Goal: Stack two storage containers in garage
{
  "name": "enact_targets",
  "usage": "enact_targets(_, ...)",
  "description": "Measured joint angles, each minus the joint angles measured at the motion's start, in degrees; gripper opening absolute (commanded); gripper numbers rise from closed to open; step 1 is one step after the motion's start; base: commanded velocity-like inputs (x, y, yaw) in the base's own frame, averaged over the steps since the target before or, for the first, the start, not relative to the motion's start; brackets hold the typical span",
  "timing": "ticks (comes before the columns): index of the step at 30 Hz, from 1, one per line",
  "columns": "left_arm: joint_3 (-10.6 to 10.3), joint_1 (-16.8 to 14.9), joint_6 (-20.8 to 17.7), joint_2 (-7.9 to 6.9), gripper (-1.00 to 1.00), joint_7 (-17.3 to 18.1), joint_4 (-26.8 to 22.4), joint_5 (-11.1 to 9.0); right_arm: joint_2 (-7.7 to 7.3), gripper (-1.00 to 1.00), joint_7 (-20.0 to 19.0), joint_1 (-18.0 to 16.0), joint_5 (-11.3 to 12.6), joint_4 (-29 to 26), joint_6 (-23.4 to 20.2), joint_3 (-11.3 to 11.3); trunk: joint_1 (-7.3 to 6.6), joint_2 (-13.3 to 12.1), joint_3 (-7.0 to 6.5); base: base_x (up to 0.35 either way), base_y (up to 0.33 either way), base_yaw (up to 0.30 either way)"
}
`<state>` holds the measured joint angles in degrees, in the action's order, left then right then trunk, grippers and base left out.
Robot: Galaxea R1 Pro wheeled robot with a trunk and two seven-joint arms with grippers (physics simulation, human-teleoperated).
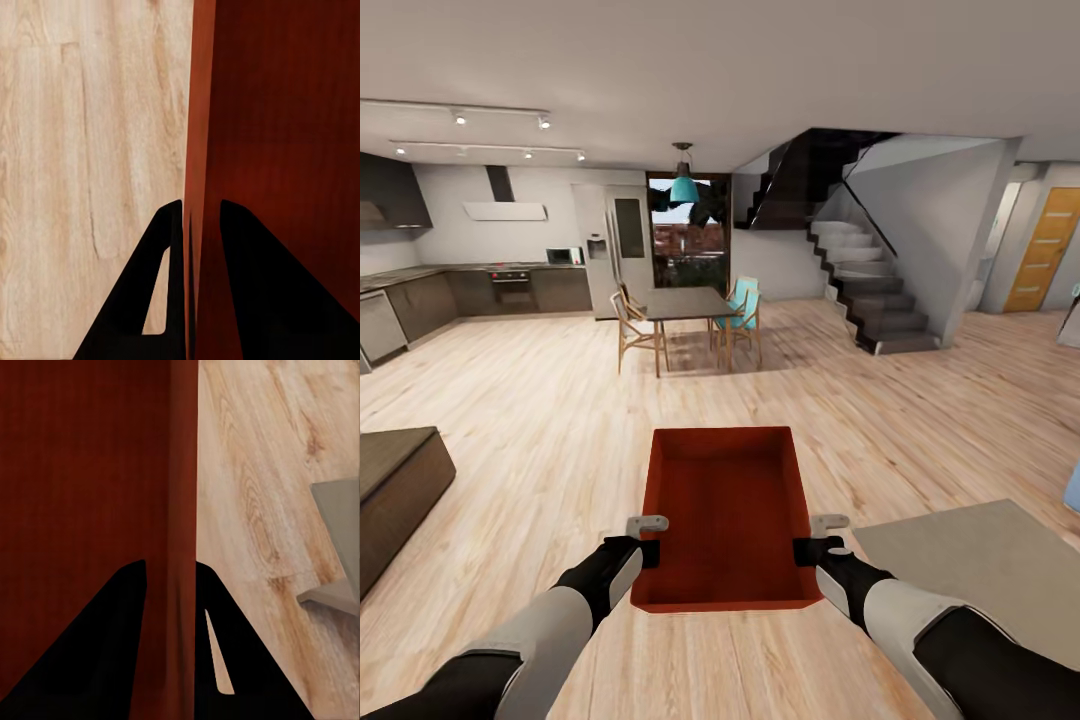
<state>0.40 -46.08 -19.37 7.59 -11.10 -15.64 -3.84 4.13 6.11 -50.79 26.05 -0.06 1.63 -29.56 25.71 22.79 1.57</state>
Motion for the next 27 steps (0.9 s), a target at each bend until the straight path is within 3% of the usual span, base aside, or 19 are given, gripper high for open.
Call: enact_targets(27, 0.0, 0.0, 0.0, 0.00, -1.00, 0.0, 0.0, 0.0, 0.00, -1.00, 0.0, 0.0, 0.0, 0.0, 0.0, 0.0, 0.00, 0.0, 0.00, 0.322, 0.000, 0.000)
